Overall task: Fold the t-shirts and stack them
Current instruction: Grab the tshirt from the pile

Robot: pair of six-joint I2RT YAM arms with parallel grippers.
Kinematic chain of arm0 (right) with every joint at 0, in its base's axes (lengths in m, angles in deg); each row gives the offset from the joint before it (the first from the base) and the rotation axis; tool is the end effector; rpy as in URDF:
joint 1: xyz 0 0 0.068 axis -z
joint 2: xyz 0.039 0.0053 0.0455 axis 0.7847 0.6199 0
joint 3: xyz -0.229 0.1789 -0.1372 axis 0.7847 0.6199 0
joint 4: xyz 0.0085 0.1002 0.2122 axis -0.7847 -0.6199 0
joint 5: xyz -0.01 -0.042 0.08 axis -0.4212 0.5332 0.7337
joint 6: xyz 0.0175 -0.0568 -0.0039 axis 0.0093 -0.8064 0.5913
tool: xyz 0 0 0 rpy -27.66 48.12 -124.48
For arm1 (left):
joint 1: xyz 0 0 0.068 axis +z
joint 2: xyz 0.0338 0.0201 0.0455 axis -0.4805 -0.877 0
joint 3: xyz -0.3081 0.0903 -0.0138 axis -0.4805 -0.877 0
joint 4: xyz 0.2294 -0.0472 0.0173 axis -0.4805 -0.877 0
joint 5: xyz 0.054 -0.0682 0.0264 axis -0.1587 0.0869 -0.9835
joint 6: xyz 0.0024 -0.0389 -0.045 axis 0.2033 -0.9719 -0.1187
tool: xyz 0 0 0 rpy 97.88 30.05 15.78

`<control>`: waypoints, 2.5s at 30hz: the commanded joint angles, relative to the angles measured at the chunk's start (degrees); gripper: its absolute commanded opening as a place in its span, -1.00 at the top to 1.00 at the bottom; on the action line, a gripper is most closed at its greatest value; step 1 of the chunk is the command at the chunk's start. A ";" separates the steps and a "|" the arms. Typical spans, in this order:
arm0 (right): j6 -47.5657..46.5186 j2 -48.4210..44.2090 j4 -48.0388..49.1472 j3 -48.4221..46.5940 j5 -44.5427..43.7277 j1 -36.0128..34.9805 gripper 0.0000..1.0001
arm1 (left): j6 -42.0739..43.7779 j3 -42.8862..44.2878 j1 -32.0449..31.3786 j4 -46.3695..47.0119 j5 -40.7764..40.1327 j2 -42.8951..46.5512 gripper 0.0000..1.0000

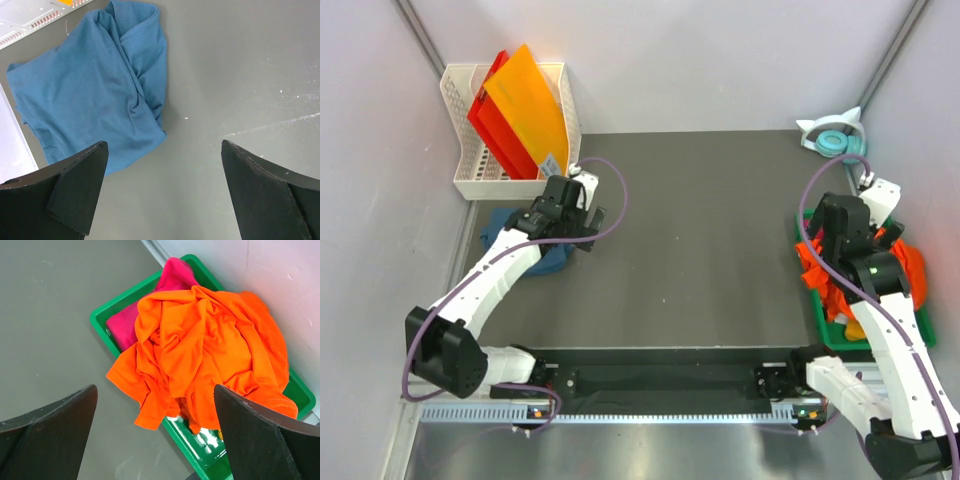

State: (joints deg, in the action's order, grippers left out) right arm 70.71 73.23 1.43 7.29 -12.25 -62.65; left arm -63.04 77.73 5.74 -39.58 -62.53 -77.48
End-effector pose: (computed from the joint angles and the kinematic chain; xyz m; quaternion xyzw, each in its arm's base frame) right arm 0.0942 -0.0114 0.3885 0.2517 0.8108 -0.1783 0.4975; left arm 0.2227 -0.0834 0.3460 0.1827 0.9152 0.0546 0.3549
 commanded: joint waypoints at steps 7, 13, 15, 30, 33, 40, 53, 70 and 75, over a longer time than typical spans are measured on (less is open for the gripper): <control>-3.28 -1.87 3.98 -0.02 5.43 0.59 -0.99 | -0.71 -0.15 0.75 2.20 -0.35 1.83 -0.98; -4.44 2.42 3.73 -2.57 6.88 -1.34 -0.98 | -0.19 -0.33 0.92 2.29 -0.17 1.31 -0.98; -3.47 4.89 2.59 -3.45 3.29 -1.08 -0.98 | -0.18 -0.42 0.92 2.20 -0.17 1.04 -0.98; 6.37 11.58 5.47 0.15 8.25 18.86 -0.42 | 0.52 -2.35 1.27 4.22 -2.81 1.04 -0.97; 7.69 12.28 7.15 1.21 10.37 19.40 -0.05 | 0.69 -2.09 1.27 4.40 -2.28 0.52 -0.96; 6.90 15.00 7.77 1.30 11.00 19.31 0.18 | 0.87 -2.00 1.19 4.49 -0.79 -0.36 -0.96; 10.94 11.93 7.16 5.86 8.28 27.04 -0.11 | 0.78 -0.86 1.27 3.61 -0.35 -2.21 -0.95; 12.62 15.36 10.14 14.57 10.99 29.68 0.21 | -0.36 2.39 1.19 0.97 1.85 -8.27 -0.92; 11.92 10.46 12.42 14.13 14.94 29.42 1.00 | -0.36 2.48 1.19 0.88 1.41 -8.27 -0.91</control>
State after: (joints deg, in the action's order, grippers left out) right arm 83.06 87.96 10.98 21.54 -0.86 -33.72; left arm -63.02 78.19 6.67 -38.64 -61.55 -85.94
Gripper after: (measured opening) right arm 0.038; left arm 0.959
